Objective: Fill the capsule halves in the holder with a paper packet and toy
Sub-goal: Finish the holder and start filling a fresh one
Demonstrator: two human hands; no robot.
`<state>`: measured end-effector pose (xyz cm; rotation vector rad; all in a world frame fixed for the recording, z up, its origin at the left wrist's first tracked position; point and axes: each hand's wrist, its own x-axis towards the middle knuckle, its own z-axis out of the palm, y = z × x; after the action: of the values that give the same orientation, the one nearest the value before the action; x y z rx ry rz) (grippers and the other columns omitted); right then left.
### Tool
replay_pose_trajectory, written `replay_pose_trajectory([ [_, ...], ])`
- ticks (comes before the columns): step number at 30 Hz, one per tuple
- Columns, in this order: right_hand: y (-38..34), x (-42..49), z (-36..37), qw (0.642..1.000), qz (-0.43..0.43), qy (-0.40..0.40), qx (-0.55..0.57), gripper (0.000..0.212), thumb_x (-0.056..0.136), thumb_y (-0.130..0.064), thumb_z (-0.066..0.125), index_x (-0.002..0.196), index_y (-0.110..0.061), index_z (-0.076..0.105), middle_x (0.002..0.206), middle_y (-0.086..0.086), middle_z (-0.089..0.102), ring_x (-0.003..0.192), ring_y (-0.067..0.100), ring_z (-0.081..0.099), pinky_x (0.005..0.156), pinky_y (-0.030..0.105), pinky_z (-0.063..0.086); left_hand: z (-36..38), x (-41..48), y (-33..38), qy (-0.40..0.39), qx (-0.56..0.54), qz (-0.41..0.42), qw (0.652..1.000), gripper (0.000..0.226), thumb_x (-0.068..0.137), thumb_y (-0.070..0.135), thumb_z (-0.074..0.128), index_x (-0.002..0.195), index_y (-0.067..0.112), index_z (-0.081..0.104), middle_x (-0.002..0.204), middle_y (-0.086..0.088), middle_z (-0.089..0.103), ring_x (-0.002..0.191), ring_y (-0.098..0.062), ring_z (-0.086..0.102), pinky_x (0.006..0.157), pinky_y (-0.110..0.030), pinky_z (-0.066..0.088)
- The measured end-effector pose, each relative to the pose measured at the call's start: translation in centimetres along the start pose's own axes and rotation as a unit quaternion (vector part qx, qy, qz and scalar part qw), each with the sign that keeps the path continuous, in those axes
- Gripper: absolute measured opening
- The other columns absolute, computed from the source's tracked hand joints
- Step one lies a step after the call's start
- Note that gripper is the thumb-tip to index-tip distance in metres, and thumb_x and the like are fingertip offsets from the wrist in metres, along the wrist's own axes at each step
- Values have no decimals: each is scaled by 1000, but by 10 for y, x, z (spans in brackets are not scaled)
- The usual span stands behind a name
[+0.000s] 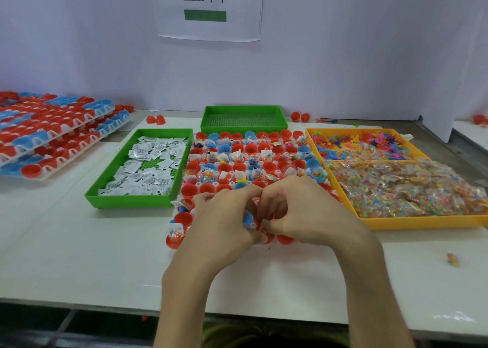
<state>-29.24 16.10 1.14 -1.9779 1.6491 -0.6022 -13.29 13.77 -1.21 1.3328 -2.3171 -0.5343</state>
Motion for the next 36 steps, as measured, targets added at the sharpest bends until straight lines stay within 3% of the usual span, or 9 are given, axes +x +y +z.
replay_pose_trajectory([
  [7,0,-3,-1,1000,-1,-13,1,21,77,-7,77,82,-26,74,72,-11,71,68,1,67,62,18,57,1,0,0,-4,10,-1,1000,47,76,33,84,110,45,54,93,25,58,99,-3,52,94,-35,20],
  [12,0,-1,-2,1000,1,-17,2,19,76,-8,77,84,-25,76,74,-10,72,69,3,69,66,25,61,2,1,-1,2,15,4,1000,43,76,34,83,109,42,57,92,23,59,97,-3,53,91,-33,17],
  [17,0,-2,-1,1000,-5,7,-9,21,74,-13,80,75,-31,70,66,-15,66,63,-1,63,55,18,53,3,1,0,4,6,5,1000,46,75,35,84,110,42,55,95,23,61,97,-2,54,90,-34,17],
  [26,0,-4,-5,1000,-3,-15,17,25,76,-6,78,78,-30,71,74,-9,75,71,1,70,69,26,61,2,0,0,0,9,1,1000,46,76,32,84,111,42,56,97,22,61,99,-4,54,92,-35,18],
  [32,1,-3,-3,1000,-5,-17,14,22,75,-5,76,81,-26,74,76,-8,74,72,4,70,70,31,62,1,-1,0,-1,8,3,1000,42,75,35,84,105,43,55,94,23,61,97,-2,54,93,-35,18],
  [36,3,-3,-4,1000,-15,-22,8,21,74,-10,79,88,-25,76,78,-10,73,75,3,69,69,27,60,-2,-2,1,-3,0,8,1000,39,75,36,84,102,41,56,93,22,62,96,-1,54,93,-34,17],
])
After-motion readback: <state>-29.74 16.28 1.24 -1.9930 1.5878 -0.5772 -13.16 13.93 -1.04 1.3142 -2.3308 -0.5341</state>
